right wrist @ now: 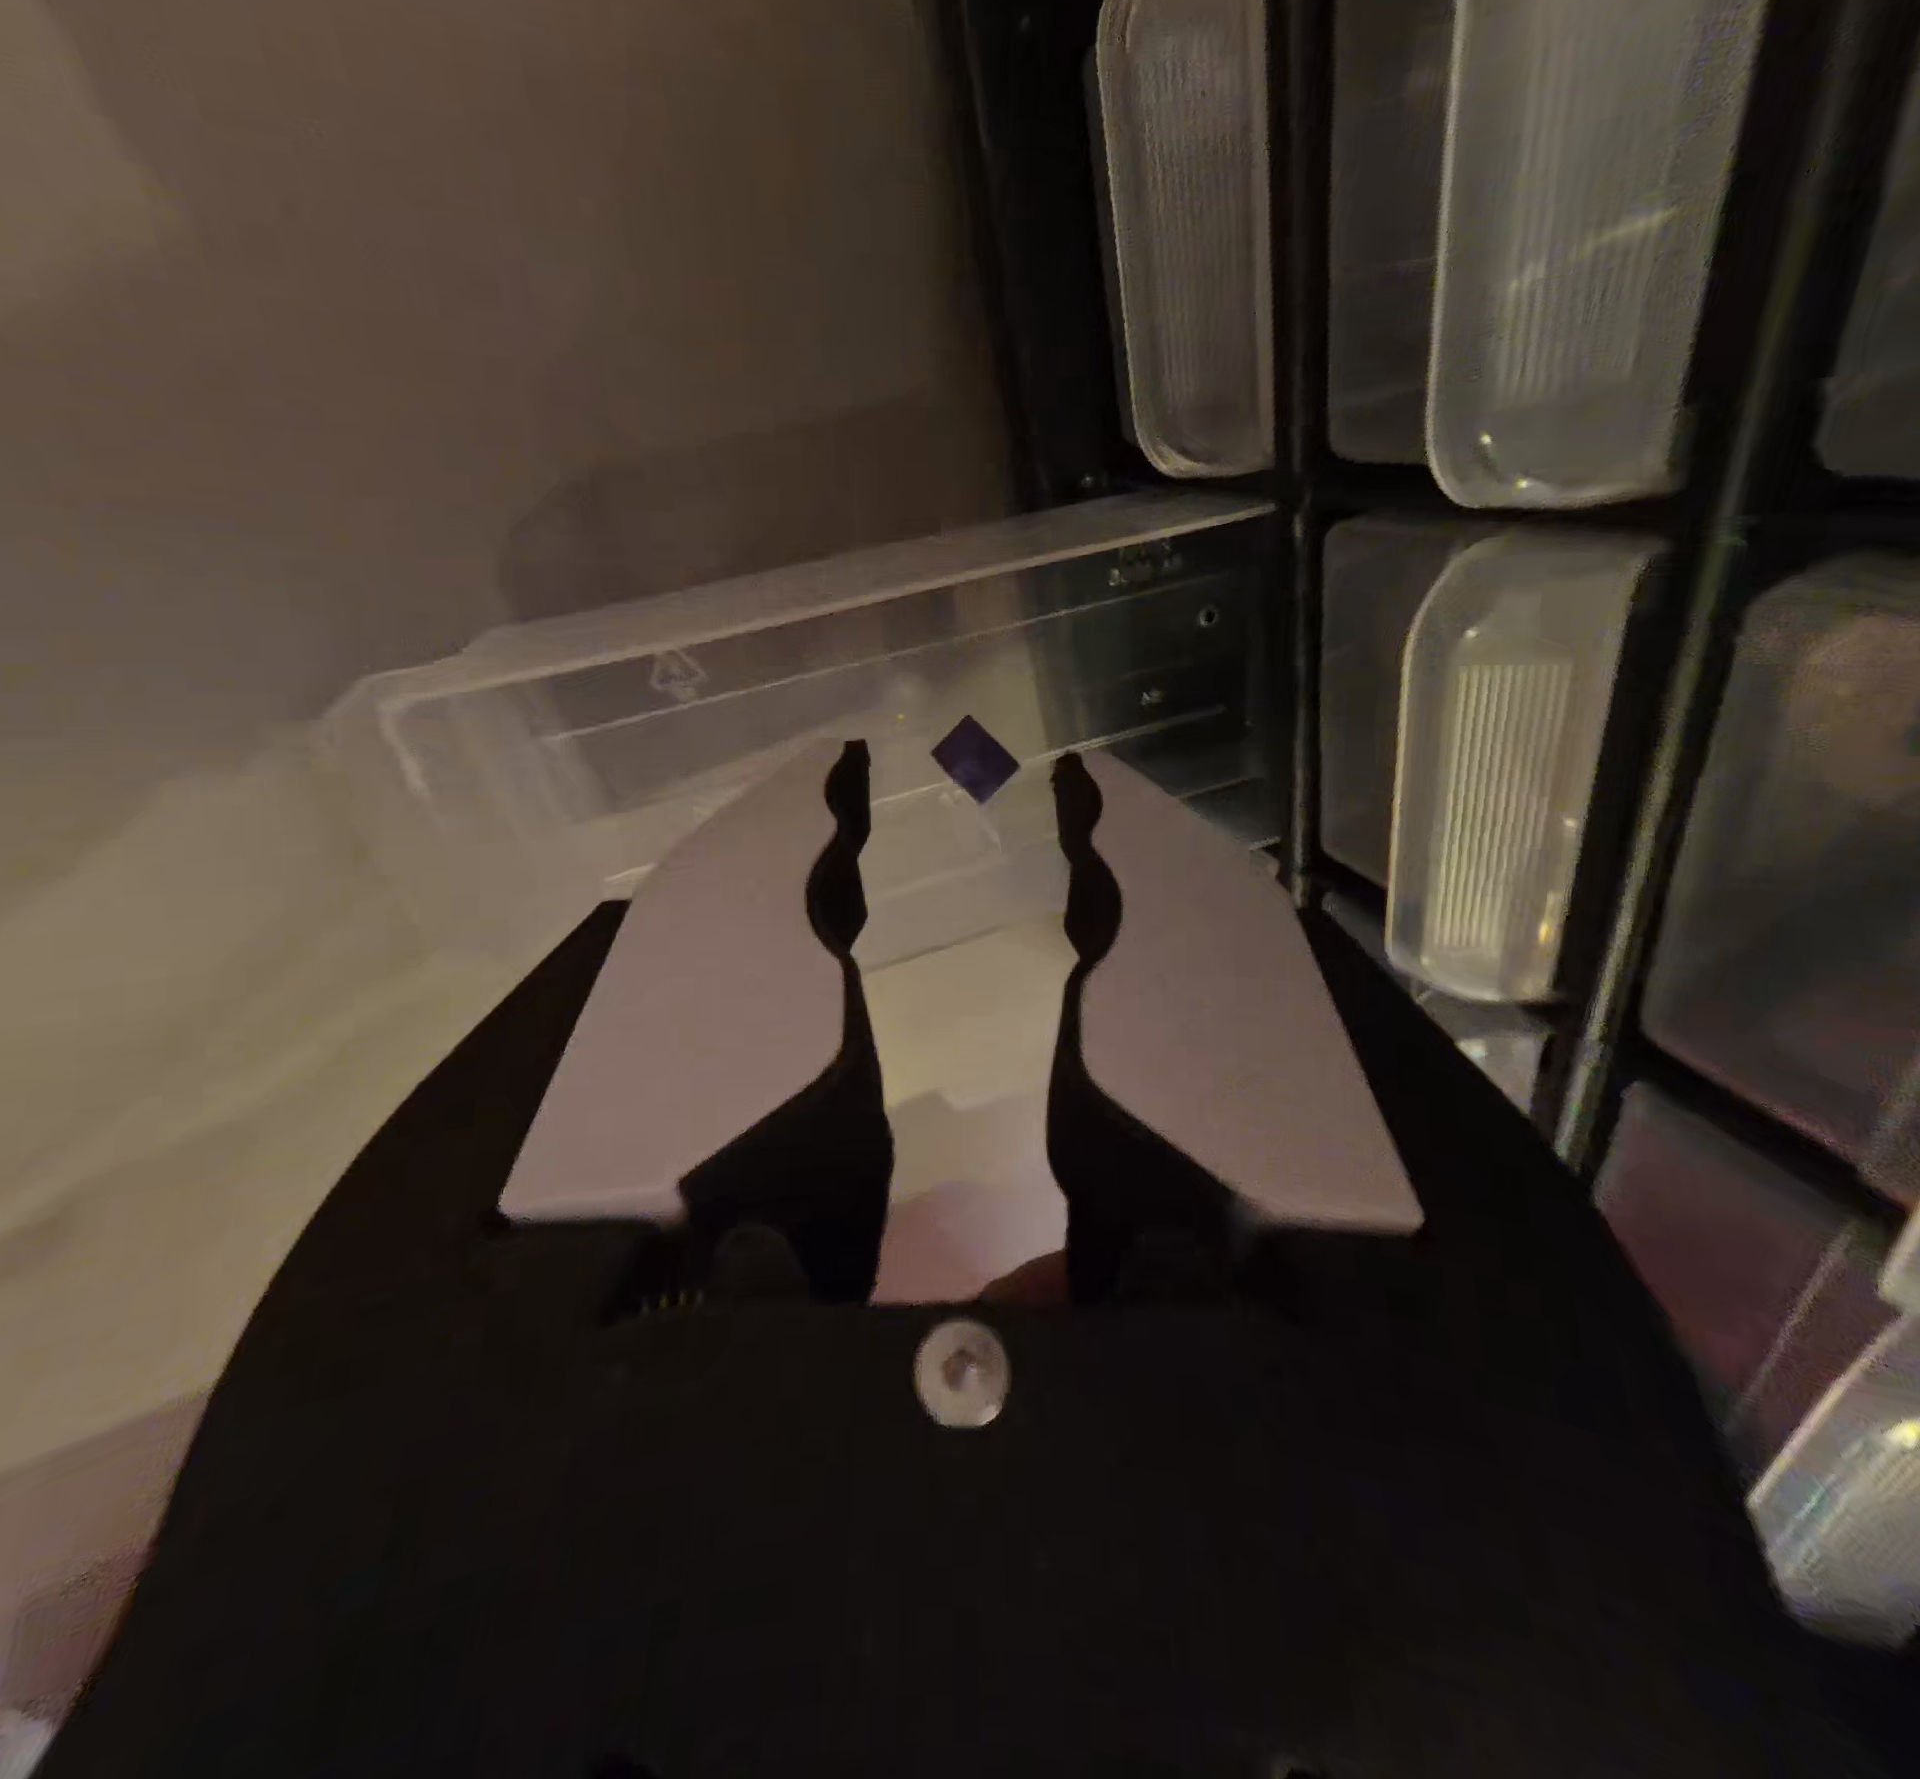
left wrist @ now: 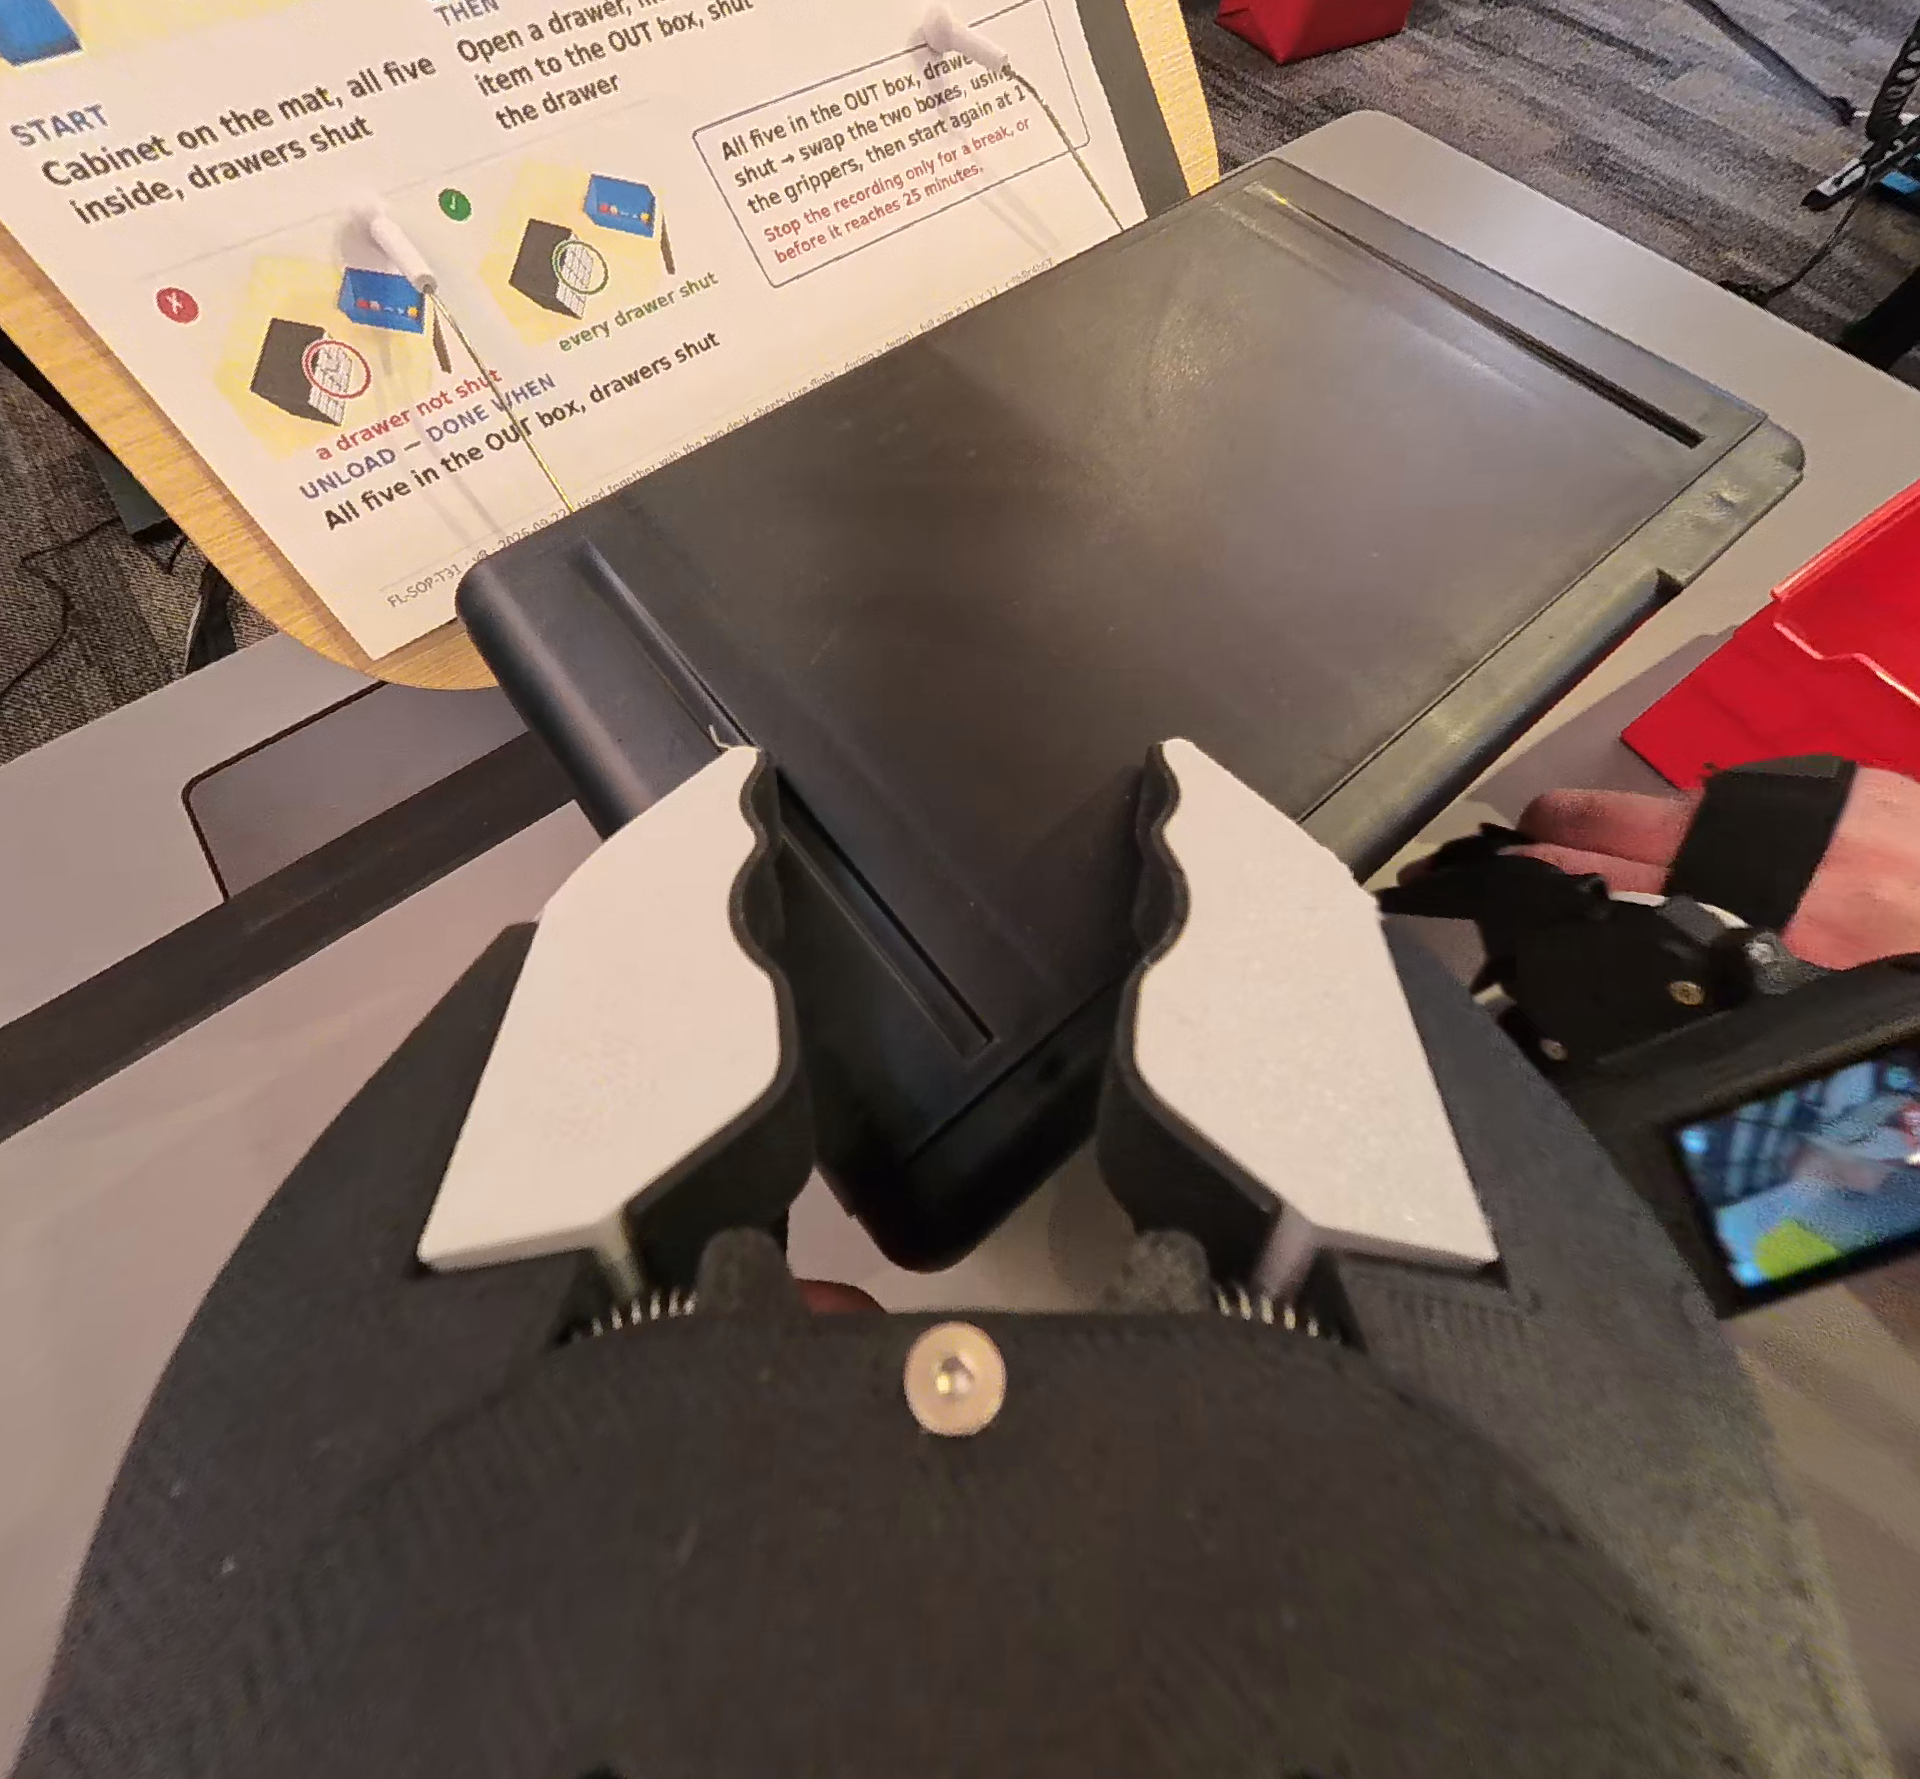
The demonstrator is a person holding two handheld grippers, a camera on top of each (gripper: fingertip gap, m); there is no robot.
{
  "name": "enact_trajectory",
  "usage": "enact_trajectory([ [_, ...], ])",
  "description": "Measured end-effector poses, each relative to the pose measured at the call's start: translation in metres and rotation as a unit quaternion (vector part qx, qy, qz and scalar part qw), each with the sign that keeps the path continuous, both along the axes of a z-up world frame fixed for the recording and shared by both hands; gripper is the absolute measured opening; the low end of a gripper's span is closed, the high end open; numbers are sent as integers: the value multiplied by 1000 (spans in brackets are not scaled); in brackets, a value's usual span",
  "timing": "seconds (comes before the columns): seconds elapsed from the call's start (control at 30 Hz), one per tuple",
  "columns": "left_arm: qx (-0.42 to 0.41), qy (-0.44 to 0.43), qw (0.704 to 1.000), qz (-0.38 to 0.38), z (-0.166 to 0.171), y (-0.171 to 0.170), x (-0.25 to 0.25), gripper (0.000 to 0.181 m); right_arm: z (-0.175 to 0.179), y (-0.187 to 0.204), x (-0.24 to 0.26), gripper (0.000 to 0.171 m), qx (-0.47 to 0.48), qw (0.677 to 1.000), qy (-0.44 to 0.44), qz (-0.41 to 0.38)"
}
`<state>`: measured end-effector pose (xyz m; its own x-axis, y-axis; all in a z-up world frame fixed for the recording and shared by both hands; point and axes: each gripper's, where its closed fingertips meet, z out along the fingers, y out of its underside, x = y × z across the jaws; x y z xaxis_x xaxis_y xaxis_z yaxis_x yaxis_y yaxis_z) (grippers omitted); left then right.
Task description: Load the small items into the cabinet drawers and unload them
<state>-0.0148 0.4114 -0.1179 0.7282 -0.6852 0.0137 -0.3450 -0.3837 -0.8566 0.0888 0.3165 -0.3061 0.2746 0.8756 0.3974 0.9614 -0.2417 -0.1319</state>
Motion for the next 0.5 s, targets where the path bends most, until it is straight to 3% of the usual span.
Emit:
enact_trajectory([
  [0.17, 2, -2, 1000, -1, 0, 0, 0, 68, -5, 4, 4, 16, -31, 999, -40, 10],
  [0.33, 3, -4, 1000, -1, 0, 0, 0, 67, -4, 4, 4, 13, -50, 997, -50, 28],
  [0.5, 5, -6, 1000, -2, 0, -1, 0, 69, 4, -1, -8, 12, -47, 998, 32, 23],
])
